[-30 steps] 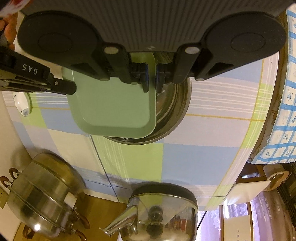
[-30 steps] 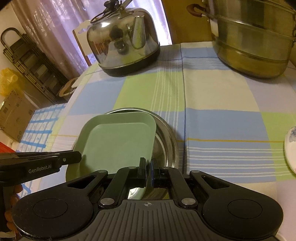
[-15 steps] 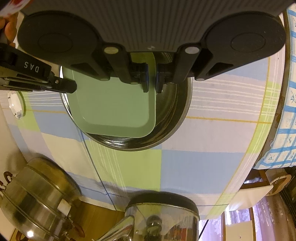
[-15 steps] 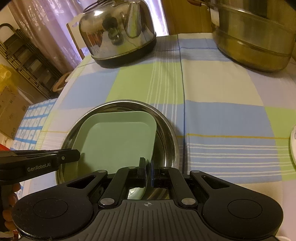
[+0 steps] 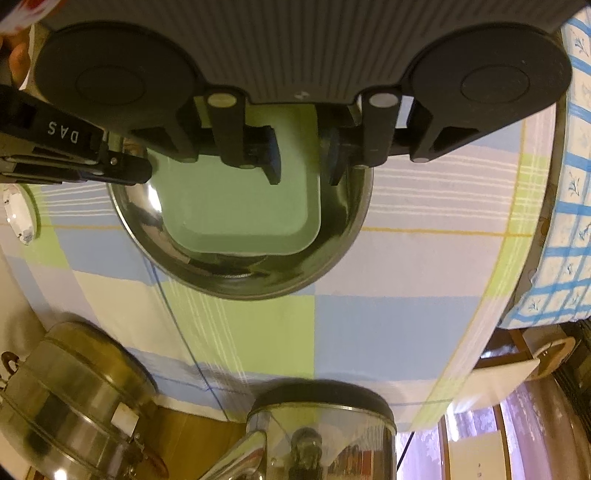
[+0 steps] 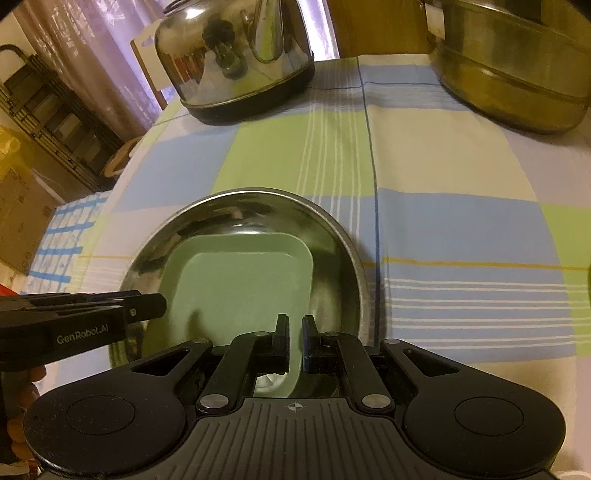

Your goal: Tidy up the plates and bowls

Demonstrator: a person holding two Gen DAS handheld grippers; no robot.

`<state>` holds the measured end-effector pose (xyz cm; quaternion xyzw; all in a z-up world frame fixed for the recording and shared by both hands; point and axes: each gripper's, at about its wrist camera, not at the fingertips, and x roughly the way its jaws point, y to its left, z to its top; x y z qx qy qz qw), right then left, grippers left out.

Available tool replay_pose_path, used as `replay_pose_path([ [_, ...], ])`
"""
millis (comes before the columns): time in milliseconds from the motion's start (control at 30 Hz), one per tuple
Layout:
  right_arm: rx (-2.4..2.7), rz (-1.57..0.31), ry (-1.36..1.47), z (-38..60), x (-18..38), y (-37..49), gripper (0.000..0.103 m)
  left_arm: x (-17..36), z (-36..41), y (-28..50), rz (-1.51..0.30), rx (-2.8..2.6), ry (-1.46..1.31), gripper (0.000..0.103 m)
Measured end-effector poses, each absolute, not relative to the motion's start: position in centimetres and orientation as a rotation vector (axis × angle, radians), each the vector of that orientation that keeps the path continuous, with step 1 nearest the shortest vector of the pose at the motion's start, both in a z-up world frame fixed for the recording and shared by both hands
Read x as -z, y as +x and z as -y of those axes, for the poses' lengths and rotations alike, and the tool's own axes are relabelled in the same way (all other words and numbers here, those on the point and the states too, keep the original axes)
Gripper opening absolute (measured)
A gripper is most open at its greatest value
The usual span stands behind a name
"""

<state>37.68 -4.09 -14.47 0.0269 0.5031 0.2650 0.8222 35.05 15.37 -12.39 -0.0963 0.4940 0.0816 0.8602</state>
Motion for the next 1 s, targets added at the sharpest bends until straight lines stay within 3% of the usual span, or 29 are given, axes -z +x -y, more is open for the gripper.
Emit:
replay_pose_path([
  [67,-0.566,-1.06,0.056,4.2,14.0,37.5,0.011,11.8,-15.3,34.8,-1.027,-0.173,-0.2,0.031],
  [133,-0.571,-1.051,0.058,4.6,13.6,37.3,0.021,11.1,-15.2,34.5,-1.018,-0.175,-0.188,0.032],
  [200,-0.57,-1.036,0.069,5.0,13.0,36.9,0.041,10.3,-15.0,34.1,-1.01,-0.18,-0.176,0.036],
  [300,-0.567,-1.007,0.069,5.8,12.0,36.4,0.051,9.0,-14.6,33.3,-0.992,-0.183,-0.176,0.04],
  [633,-0.535,-0.976,0.067,9.2,8.7,34.6,0.057,5.7,-12.0,30.0,-0.961,-0.173,-0.178,0.042],
  [800,-0.524,-0.962,0.082,11.4,7.3,33.4,0.059,4.7,-9.8,28.7,-0.951,-0.14,-0.181,0.052],
  [1000,-0.516,-0.943,0.105,14.3,5.9,31.8,0.061,3.5,-6.9,27.7,-0.922,-0.099,-0.169,0.056],
])
